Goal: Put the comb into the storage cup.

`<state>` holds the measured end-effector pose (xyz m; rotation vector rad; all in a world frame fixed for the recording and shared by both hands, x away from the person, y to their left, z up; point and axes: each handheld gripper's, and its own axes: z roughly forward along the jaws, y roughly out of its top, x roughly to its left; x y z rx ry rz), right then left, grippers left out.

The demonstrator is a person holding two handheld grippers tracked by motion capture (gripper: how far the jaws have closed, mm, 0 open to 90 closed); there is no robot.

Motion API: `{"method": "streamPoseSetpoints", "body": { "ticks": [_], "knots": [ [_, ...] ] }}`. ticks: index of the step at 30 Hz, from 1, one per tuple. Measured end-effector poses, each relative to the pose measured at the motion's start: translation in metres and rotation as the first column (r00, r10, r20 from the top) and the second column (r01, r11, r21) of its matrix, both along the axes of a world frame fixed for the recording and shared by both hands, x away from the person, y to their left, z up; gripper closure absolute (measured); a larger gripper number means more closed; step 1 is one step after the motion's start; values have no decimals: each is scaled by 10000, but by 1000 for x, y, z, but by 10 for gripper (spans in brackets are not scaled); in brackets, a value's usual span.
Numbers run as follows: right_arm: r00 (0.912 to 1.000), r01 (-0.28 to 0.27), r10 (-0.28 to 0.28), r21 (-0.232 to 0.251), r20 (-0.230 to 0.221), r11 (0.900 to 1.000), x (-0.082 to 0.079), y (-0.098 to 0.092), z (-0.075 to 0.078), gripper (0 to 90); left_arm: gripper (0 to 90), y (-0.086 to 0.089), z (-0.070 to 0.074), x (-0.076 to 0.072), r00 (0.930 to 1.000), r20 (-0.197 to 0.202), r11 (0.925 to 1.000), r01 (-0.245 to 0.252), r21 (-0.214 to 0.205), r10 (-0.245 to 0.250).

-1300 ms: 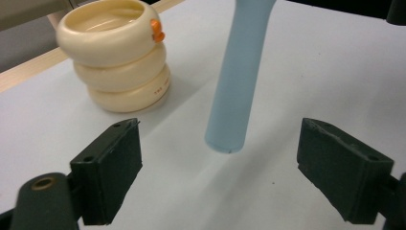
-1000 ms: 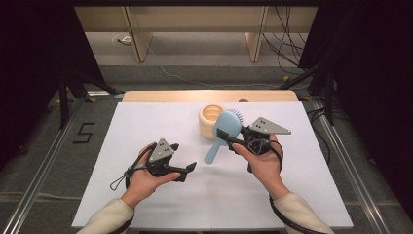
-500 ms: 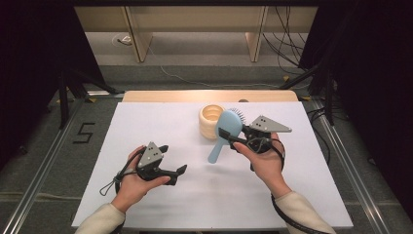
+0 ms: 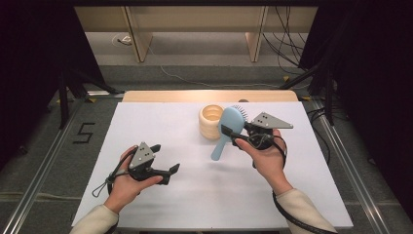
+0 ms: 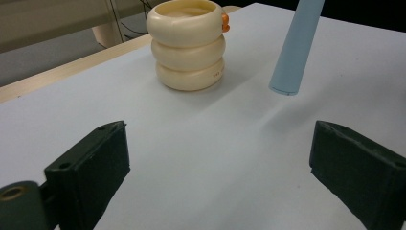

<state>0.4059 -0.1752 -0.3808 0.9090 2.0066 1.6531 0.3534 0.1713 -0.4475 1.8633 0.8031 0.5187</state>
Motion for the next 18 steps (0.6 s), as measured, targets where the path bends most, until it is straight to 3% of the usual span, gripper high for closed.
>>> {"method": "streamPoseSetpoints", "body": {
  "ticks": [18],
  "knots": [
    [9996, 277, -276, -125, 28, 9995, 6, -2, 7, 518, 86, 6, -2, -1, 9994, -86, 9994, -344, -5, 344]
  ]
}}
